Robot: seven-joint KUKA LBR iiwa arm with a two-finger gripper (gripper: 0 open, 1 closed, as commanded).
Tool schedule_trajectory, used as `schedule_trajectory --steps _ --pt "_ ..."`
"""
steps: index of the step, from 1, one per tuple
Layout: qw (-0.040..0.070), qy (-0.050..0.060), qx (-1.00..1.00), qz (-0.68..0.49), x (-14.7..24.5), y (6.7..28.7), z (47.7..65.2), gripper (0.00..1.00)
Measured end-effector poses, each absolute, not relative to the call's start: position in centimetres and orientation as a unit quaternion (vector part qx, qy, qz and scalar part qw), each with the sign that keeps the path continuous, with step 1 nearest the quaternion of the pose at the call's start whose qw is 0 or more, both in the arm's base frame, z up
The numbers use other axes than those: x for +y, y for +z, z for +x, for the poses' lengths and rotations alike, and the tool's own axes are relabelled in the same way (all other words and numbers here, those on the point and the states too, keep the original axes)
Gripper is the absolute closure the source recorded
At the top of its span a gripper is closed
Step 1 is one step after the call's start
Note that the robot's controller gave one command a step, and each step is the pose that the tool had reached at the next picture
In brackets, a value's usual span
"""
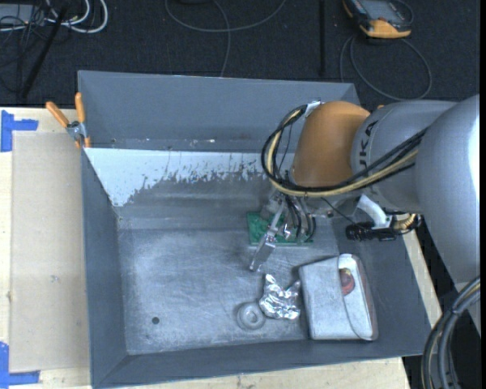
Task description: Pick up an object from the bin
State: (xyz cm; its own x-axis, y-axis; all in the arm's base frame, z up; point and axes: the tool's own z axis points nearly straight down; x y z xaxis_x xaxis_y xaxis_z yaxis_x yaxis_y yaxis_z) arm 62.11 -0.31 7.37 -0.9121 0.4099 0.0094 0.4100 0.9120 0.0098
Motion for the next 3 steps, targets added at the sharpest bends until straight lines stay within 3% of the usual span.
schedule_trajectory --steps 1,2,3 --pt "-0.01 -0.004 -0.977 -0.213 -0.9 7.9 62.7 1.0" --pt "-0.003 -0.001 -0.977 -0.212 -0.9 14.1 62.9 1.0" --pt "0.0 -0.001 -0.977 -0.213 -0.9 14.4 62.9 1.0"
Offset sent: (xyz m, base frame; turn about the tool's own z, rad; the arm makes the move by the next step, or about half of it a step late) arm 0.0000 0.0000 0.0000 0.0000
